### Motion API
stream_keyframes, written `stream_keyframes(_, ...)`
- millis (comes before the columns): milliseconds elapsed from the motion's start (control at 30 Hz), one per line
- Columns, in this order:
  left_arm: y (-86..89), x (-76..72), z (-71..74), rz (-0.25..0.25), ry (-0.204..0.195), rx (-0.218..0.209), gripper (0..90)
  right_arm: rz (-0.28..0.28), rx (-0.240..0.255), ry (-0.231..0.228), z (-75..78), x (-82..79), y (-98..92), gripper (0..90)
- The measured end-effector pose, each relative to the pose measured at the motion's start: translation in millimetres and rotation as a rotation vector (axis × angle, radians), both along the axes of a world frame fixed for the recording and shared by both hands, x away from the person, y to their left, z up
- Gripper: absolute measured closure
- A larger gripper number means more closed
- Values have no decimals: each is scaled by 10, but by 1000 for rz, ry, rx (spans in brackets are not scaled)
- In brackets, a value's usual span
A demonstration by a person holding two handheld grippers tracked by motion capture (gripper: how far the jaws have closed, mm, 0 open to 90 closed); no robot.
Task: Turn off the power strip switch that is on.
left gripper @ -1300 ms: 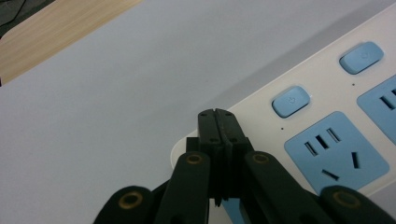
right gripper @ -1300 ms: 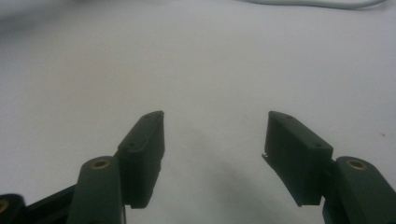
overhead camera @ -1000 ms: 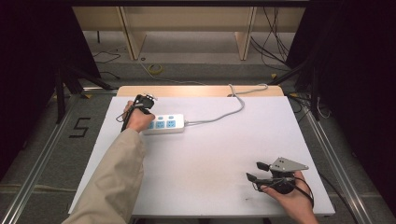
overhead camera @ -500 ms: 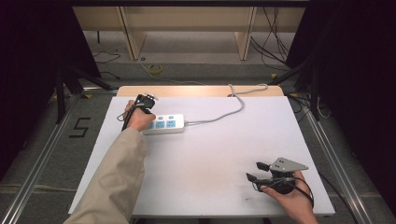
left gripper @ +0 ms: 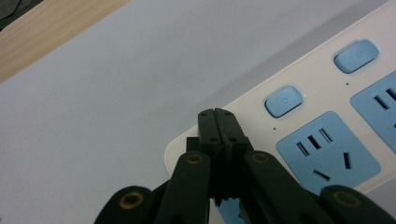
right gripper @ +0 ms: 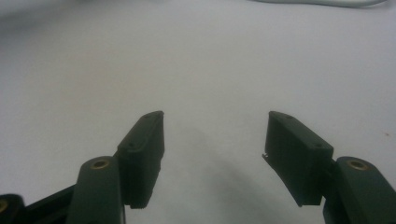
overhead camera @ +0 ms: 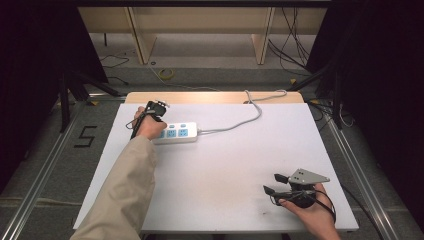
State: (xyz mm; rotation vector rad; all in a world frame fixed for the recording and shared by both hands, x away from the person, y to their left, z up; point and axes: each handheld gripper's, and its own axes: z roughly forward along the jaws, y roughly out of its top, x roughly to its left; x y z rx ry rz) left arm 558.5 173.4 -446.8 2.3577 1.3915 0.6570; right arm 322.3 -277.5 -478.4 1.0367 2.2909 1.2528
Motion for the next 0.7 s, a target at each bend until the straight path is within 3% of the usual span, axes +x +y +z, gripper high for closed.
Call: stream_keyframes(700, -2, -2, -8, 3, -2, 0, 900, 1, -5, -1, 3, -1, -5, 386)
